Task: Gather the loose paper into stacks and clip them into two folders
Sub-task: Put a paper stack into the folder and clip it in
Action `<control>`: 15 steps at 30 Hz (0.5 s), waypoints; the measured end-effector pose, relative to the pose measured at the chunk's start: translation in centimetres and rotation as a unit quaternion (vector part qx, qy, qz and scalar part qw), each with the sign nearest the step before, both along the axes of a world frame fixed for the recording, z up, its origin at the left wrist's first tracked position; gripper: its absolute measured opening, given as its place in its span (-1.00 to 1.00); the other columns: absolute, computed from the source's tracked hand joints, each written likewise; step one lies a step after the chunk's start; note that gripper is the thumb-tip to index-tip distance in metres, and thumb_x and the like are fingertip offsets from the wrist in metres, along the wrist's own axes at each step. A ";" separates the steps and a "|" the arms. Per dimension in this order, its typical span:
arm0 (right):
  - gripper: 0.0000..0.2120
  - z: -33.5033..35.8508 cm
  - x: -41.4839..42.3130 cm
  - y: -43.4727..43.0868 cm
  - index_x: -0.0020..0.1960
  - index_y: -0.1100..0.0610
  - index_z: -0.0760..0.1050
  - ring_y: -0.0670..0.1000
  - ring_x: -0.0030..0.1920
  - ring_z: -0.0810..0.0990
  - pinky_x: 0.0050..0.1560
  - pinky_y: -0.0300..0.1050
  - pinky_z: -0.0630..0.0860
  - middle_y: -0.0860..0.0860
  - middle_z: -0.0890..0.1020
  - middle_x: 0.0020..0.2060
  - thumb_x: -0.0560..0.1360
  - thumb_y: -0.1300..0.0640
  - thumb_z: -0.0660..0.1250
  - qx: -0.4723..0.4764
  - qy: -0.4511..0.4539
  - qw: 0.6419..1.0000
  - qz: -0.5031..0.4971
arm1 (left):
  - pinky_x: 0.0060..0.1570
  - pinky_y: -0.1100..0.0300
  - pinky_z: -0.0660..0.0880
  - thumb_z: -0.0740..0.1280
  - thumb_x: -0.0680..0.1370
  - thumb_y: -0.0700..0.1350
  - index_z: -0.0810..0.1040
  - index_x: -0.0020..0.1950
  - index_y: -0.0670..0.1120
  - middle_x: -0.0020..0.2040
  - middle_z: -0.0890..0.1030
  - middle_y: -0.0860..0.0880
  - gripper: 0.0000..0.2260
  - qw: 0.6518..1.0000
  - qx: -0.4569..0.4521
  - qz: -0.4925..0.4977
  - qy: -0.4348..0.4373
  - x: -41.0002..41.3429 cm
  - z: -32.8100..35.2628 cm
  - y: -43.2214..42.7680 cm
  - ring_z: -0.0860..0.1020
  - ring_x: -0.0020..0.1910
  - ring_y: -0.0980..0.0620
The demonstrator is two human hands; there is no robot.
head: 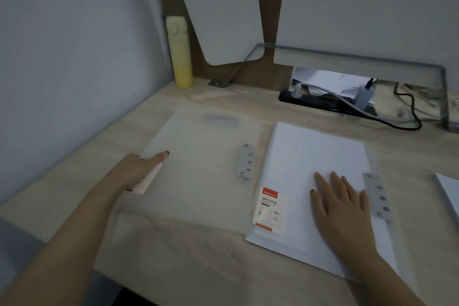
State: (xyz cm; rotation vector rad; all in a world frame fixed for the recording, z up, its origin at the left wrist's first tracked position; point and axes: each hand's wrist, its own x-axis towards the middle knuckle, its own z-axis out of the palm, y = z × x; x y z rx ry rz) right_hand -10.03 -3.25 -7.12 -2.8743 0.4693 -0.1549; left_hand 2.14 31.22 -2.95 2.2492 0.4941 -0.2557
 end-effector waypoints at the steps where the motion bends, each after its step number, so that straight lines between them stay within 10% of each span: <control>1: -0.51 0.1 0.0 -0.1 0.50 -0.09 0.02 0.03 0.53 -0.04 0.50 0.09 -0.16 0.03 0.08 0.53 0.58 -0.10 -0.11 0.001 0.000 1.000 0.001 | -0.34 0.20 0.33 0.28 0.49 0.18 0.47 0.06 -0.20 -0.18 0.47 -0.12 -0.56 1.000 -0.010 -0.011 -0.014 -0.4 0.2 -0.1 0.44 -0.33 -0.01; 15: -0.50 0.1 -0.6 -3.0 0.38 0.11 0.35 0.23 0.43 0.23 0.42 0.17 0.14 0.24 0.32 0.40 0.52 -0.10 0.13 0.005 -0.042 0.995 -0.090 | -0.40 0.26 0.27 0.16 0.55 0.21 0.41 -0.28 0.00 -0.36 0.40 -0.03 -0.66 0.957 -0.182 0.087 -0.208 -4.3 5.3 0.9 0.44 -0.53 0.14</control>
